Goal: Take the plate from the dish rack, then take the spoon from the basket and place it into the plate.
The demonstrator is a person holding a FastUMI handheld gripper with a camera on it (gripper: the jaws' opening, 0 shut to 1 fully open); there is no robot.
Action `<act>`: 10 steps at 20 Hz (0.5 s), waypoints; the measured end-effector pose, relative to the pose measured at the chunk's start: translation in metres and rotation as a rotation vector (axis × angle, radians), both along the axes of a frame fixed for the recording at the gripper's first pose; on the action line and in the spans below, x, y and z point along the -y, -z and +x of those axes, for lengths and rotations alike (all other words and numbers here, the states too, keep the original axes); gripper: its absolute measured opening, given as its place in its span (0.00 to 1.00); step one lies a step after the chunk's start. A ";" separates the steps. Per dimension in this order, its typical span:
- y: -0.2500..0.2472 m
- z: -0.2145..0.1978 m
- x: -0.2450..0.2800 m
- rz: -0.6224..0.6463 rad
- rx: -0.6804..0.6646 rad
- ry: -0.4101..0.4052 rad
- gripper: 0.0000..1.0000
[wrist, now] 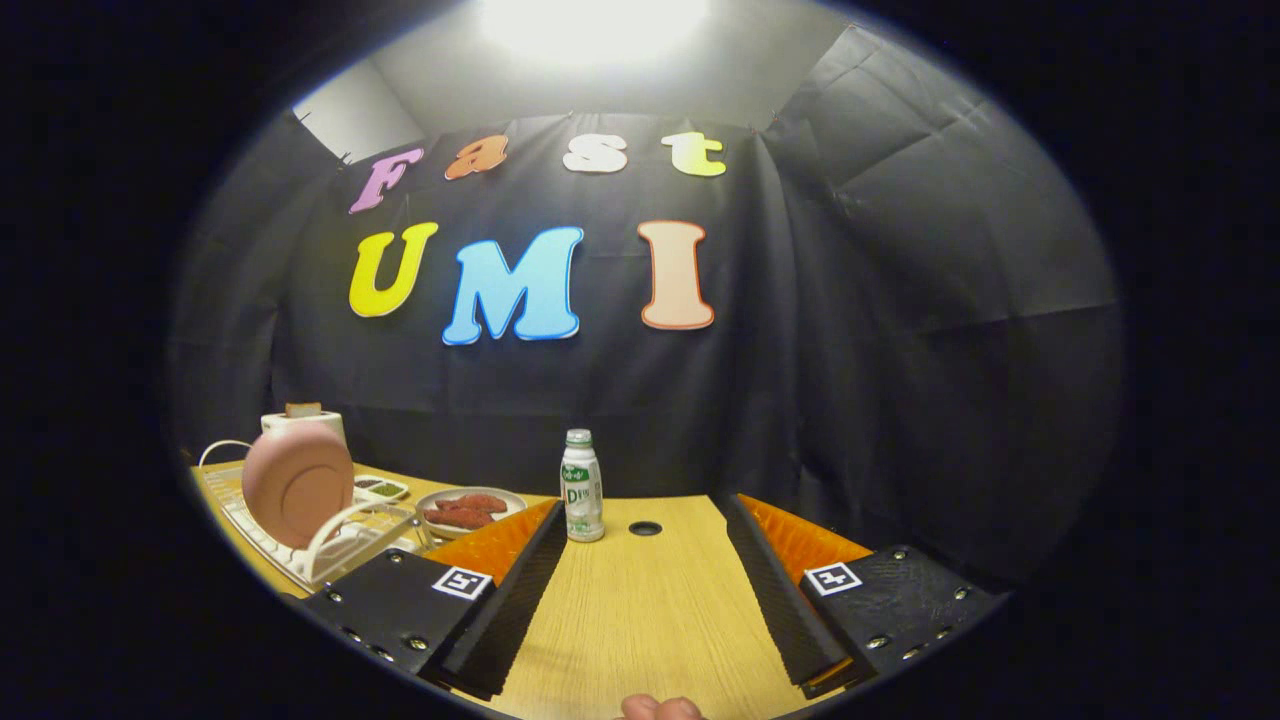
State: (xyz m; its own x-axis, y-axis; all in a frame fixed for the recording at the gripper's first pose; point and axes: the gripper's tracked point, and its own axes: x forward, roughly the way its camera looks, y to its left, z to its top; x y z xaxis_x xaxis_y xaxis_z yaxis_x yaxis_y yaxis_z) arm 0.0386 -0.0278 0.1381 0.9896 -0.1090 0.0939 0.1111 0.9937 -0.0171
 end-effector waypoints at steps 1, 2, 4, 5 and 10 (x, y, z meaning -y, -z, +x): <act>-0.012 -0.007 -0.007 -0.001 -0.020 -0.001 0.98; -0.021 -0.013 -0.016 0.003 -0.046 -0.008 0.98; -0.039 -0.026 -0.035 0.028 -0.080 -0.028 0.98; -0.049 -0.030 -0.044 0.038 -0.083 -0.035 0.98; -0.099 -0.031 -0.089 0.013 -0.075 -0.071 0.98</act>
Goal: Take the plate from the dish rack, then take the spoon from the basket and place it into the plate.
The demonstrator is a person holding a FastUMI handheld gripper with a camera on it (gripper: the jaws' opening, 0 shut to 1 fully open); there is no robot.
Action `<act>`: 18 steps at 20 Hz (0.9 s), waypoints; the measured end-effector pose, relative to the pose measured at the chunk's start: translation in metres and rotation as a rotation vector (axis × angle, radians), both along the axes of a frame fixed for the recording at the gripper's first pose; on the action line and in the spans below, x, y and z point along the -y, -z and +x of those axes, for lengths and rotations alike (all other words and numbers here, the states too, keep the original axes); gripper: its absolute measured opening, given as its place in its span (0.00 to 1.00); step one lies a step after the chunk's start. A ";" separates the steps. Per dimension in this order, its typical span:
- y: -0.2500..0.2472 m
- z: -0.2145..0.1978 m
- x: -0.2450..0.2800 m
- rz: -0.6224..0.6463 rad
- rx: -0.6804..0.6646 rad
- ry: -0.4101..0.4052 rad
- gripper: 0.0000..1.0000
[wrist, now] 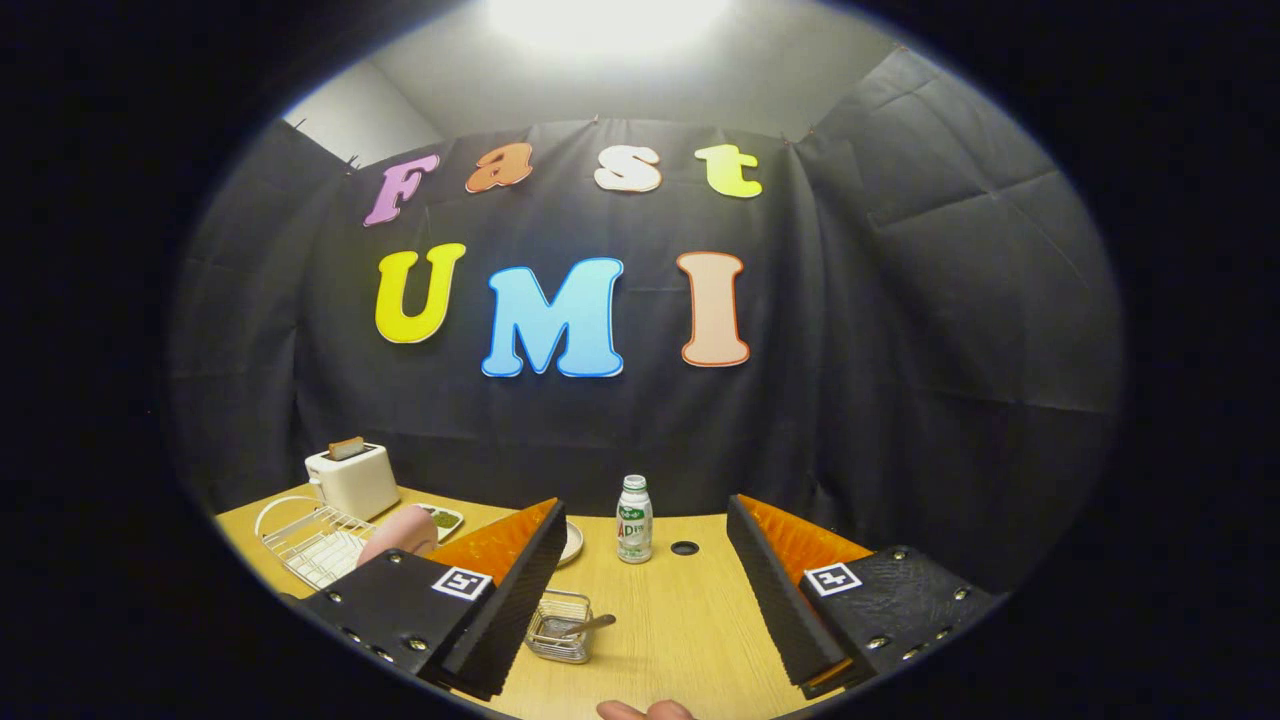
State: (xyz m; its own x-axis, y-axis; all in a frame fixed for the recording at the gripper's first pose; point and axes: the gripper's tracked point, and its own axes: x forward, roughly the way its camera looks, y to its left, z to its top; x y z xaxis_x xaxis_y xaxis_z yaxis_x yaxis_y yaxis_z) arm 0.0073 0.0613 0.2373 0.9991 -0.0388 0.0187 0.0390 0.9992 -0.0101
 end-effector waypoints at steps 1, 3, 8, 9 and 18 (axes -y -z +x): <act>-0.001 0.003 -0.011 0.020 -0.021 -0.005 0.98; -0.003 0.008 -0.030 0.055 -0.068 -0.014 0.98; -0.018 0.022 -0.074 0.052 -0.096 -0.006 0.98; -0.014 0.025 -0.087 0.036 -0.130 -0.017 0.98; 0.033 0.051 -0.175 -0.028 -0.519 -0.097 0.98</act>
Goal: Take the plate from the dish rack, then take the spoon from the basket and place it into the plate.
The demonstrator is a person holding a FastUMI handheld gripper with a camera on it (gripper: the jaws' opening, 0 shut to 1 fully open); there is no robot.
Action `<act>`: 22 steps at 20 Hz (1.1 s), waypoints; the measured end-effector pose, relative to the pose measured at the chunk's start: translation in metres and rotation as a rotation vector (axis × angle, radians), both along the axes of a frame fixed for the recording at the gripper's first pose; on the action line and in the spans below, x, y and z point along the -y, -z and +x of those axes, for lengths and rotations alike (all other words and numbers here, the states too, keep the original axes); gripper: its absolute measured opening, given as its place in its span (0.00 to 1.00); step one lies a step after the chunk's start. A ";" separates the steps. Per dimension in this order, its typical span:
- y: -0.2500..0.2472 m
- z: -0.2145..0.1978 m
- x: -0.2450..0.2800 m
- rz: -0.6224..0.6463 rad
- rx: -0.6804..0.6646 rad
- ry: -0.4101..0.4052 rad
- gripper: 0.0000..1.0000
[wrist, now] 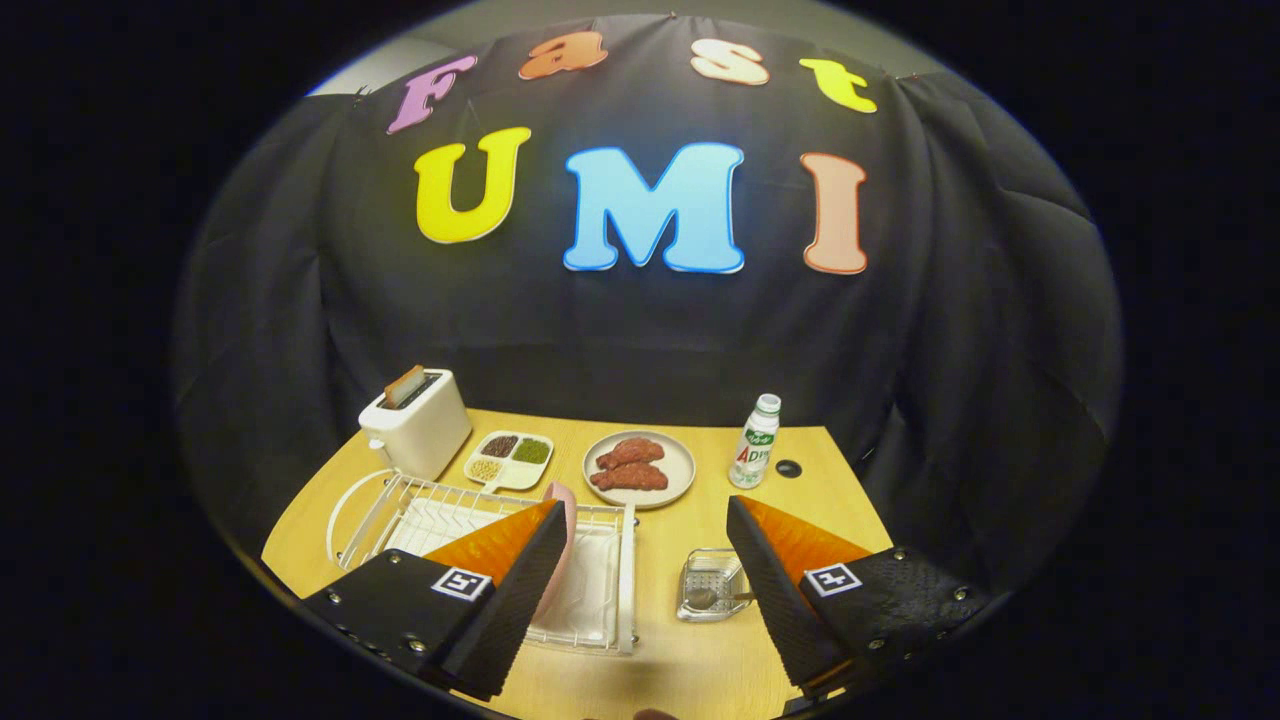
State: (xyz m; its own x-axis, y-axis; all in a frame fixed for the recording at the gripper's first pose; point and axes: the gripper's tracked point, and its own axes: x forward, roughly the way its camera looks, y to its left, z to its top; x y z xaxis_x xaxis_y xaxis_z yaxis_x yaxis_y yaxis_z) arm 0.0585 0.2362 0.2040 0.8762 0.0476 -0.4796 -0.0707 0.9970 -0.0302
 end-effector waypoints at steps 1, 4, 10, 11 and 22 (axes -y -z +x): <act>0.004 0.003 -0.007 0.000 -0.045 -0.006 0.98; 0.013 0.013 -0.022 -0.019 -0.168 -0.002 0.98; 0.042 0.034 -0.040 -0.152 -0.352 0.026 0.93; 0.046 0.036 -0.043 -0.173 -0.378 0.031 0.93; 0.105 0.060 -0.033 -0.328 -0.558 0.249 0.34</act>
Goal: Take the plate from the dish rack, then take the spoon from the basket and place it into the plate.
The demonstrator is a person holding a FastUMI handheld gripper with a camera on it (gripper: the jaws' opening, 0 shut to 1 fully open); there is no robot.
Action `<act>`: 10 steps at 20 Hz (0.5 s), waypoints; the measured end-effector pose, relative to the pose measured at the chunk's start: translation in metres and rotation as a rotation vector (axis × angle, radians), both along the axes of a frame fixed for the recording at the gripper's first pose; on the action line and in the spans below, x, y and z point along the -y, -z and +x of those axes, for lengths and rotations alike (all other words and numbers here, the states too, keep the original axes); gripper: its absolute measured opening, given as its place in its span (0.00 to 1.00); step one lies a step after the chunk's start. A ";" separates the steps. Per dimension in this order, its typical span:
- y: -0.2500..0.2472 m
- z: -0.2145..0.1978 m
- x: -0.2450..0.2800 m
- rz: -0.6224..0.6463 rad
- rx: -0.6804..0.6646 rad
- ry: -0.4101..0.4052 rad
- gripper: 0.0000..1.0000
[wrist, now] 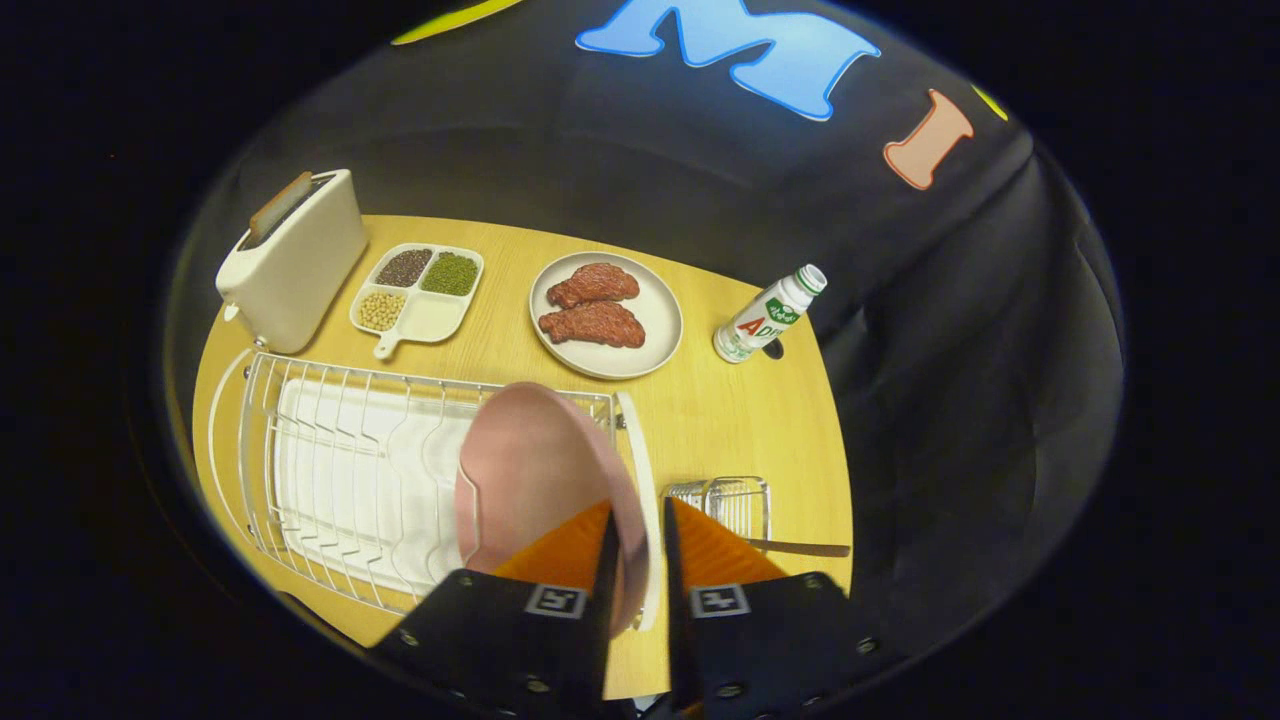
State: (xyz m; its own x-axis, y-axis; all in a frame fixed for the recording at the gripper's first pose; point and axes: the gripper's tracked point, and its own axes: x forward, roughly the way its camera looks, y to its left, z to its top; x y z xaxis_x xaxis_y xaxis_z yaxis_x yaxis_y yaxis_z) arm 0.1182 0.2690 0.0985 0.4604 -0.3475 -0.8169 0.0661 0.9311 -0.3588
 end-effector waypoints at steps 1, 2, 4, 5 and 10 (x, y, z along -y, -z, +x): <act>-0.002 0.000 0.000 -0.004 0.000 -0.007 0.16; -0.004 0.001 -0.001 -0.005 -0.010 -0.023 0.15; -0.006 0.001 -0.007 -0.015 -0.011 -0.026 0.06; -0.007 -0.001 -0.009 -0.026 -0.021 -0.036 0.06; -0.029 0.002 -0.011 -0.102 -0.009 -0.067 0.06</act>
State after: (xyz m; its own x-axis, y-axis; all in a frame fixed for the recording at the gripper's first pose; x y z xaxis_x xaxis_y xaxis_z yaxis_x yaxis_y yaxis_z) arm 0.1200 0.2802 0.1271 0.4786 -0.3973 -0.7830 0.0011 0.8920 -0.4520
